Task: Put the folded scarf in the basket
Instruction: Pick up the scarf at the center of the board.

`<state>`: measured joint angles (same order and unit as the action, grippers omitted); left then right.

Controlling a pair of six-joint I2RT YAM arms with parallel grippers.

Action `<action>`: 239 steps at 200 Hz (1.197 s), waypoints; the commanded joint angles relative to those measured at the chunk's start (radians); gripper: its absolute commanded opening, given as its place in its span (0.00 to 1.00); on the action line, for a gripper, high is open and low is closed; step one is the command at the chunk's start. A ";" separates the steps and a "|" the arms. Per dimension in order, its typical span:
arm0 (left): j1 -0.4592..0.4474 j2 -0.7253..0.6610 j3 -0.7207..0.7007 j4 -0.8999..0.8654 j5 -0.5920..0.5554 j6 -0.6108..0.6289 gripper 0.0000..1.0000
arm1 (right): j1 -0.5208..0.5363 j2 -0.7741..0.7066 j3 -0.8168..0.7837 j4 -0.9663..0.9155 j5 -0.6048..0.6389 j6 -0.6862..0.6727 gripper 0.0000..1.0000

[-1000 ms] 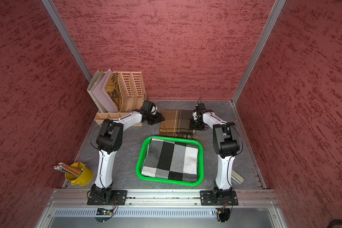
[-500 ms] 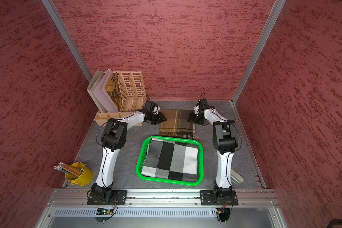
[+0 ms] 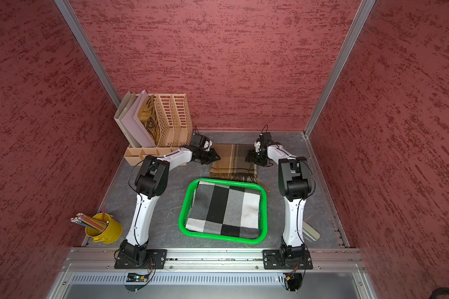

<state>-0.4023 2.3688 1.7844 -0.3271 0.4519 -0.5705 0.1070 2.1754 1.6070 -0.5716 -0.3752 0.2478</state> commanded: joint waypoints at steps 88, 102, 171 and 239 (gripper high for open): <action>-0.010 -0.025 0.026 0.018 0.016 -0.066 0.00 | 0.060 -0.042 -0.029 0.075 0.046 0.152 0.00; -0.010 -0.038 0.039 -0.002 0.016 -0.066 0.00 | 0.064 -0.063 -0.024 0.073 0.053 0.161 0.00; -0.014 -0.097 0.140 -0.138 -0.006 -0.027 0.00 | 0.090 -0.185 0.005 0.007 0.100 0.183 0.00; -0.042 -0.227 0.187 -0.274 -0.093 0.042 0.00 | 0.122 -0.346 0.000 -0.057 0.160 0.223 0.00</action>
<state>-0.4259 2.2169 1.9316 -0.5327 0.4065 -0.5785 0.2157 1.9129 1.5902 -0.5976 -0.2630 0.4458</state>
